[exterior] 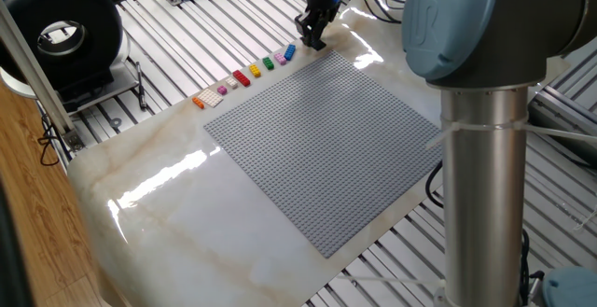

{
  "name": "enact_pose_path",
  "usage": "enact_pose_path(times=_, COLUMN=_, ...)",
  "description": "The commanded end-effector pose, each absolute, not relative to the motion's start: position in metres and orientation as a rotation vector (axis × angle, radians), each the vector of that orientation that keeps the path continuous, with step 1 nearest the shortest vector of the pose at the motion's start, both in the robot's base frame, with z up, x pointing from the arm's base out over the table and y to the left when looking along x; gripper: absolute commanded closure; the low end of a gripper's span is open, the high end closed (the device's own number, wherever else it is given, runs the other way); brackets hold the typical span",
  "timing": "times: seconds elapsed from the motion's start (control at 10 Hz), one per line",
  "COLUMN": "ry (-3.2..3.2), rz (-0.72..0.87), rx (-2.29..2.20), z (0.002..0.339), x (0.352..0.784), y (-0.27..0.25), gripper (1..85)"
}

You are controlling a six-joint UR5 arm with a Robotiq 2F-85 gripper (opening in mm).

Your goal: Stack small Lego blocks one on top of the other

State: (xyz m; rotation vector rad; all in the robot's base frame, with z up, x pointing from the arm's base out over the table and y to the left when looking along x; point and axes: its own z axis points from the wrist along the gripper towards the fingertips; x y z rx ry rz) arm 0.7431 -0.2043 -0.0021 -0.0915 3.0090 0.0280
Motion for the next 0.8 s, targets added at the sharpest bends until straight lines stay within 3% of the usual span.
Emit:
enact_pose_path(times=0.0, ry=3.025, rz=-0.02, rx=-0.055, z=0.001, x=0.742, y=-0.2107, gripper=83.0)
enact_pose_path(times=0.7, ry=3.044, rz=-0.028, rx=-0.041, z=0.0075, x=0.7395, y=-0.207, gripper=84.7)
